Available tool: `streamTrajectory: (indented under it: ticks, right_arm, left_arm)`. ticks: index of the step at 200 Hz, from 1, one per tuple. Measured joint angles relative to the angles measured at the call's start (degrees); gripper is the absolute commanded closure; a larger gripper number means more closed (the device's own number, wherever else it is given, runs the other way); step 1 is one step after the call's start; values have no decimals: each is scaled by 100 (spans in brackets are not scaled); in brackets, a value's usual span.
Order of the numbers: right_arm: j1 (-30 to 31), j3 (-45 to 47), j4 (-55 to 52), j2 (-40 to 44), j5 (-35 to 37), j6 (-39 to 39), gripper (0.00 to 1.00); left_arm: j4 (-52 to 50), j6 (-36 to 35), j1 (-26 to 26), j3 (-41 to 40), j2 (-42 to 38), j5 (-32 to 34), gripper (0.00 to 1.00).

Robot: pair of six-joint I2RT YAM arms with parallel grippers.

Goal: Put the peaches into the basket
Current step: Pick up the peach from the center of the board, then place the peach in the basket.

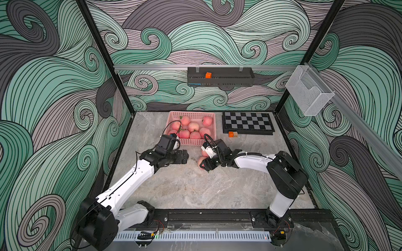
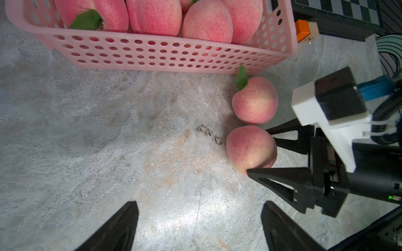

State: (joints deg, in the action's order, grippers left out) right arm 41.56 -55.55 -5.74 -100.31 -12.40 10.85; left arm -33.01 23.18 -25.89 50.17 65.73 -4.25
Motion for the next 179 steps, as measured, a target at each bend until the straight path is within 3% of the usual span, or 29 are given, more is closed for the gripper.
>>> streamTrajectory:
  ticks: [38, 94, 126, 179]
  right_arm:
    - [22, -195, -448, 514, 26, -153, 30]
    - [-22, -1862, -1045, 573, 133, -619, 28]
    - [-219, -2942, -1165, -2, 157, -826, 28]
    - [-557, -4741, -1532, -1639, 378, -1134, 28]
  left_arm:
    - [-26, 24, 0, 0, -63, 26, 11]
    - [-20, 87, 0, 22, -81, 70, 11]
    - [-20, 83, 0, 98, -81, 173, 11]
    - [-31, 11, 57, 470, 48, 273, 11]
